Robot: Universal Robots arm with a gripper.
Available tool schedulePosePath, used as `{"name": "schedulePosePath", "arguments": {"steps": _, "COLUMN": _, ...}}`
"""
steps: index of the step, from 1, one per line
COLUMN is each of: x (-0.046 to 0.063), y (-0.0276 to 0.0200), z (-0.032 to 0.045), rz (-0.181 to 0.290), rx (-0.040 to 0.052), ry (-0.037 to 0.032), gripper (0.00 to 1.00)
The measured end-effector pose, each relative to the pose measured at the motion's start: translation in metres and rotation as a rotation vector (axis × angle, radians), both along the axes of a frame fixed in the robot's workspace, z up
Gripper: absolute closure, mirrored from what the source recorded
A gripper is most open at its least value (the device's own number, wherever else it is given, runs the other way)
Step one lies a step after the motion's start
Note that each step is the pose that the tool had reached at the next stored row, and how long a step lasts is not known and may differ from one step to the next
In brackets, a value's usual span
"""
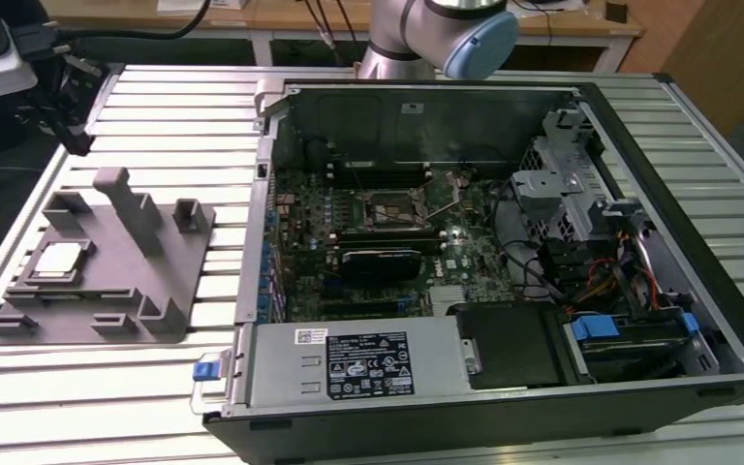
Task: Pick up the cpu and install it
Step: 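Reach for the cpu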
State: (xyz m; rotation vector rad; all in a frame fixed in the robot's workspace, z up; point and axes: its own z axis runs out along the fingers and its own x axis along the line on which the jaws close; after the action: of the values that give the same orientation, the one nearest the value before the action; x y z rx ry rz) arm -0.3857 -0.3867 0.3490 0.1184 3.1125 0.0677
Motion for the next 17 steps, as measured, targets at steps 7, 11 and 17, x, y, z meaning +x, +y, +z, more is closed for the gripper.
{"name": "schedulePosePath", "arguments": {"steps": 7, "x": -0.006, "y": -0.0003, "z": -0.0034, "rz": 0.000, "rx": 0.0000, "ry": 0.0001, "gripper": 0.89}}
{"name": "schedulePosePath", "arguments": {"steps": 11, "x": -0.009, "y": -0.0007, "z": -0.0054, "rz": 0.000, "rx": 0.0000, "ry": 0.0000, "gripper": 0.89}}
{"name": "schedulePosePath", "arguments": {"steps": 17, "x": -0.015, "y": -0.0014, "z": -0.0084, "rz": 0.000, "rx": 0.0000, "ry": 0.0000, "gripper": 0.89}}
